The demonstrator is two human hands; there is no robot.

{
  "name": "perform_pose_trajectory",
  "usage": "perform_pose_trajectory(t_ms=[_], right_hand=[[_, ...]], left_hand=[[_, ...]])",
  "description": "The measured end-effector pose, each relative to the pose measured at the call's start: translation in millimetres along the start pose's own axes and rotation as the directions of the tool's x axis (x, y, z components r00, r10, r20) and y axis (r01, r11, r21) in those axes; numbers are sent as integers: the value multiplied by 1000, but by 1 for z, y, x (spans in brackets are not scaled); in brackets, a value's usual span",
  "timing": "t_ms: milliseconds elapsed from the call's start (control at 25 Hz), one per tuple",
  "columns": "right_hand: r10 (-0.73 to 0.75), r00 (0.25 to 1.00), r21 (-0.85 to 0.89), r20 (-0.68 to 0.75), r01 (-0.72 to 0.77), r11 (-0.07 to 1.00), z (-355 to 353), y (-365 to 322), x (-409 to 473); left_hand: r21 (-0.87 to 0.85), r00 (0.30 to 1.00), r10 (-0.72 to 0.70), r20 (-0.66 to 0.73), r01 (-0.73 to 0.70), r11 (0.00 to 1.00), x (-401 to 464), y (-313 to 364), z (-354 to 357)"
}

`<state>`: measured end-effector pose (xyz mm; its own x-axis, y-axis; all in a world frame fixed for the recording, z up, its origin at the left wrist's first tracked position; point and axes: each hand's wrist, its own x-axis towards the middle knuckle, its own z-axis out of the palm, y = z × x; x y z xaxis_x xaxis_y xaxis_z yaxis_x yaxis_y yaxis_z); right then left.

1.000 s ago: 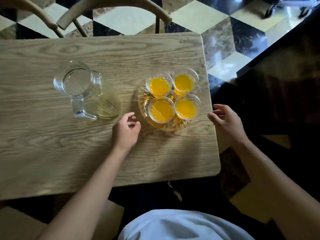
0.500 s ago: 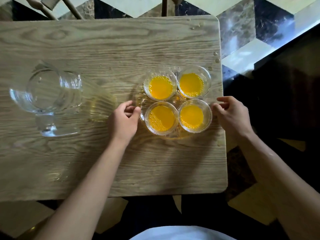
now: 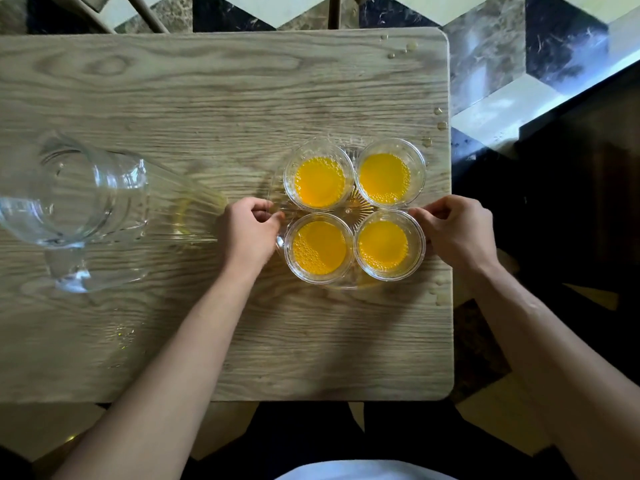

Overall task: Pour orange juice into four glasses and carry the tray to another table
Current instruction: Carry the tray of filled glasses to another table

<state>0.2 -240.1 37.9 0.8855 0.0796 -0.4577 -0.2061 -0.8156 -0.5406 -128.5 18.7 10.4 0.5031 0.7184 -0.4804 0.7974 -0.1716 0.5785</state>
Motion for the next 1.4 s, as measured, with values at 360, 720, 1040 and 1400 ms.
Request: perform_pose_trajectory(t_ms=[360,720,1040,1400], right_hand=[[31,999,-29,-16,-31,999,2,-6,4],[51,999,-45,-20,-51,998,2,-8,4],[61,997,-10,-42,-62,998,-2,-6,-15],[64,994,16,-83,-63,998,-15,-1,-59]], left_hand=[[28,1000,-25,-16,25,999,5,3,0],[-35,998,-55,1,55,998,4,4,-1],[-17,1000,23,-11,-23,1000,-6,6,-9],[-57,998,54,37,-52,997,-33,0,-26]])
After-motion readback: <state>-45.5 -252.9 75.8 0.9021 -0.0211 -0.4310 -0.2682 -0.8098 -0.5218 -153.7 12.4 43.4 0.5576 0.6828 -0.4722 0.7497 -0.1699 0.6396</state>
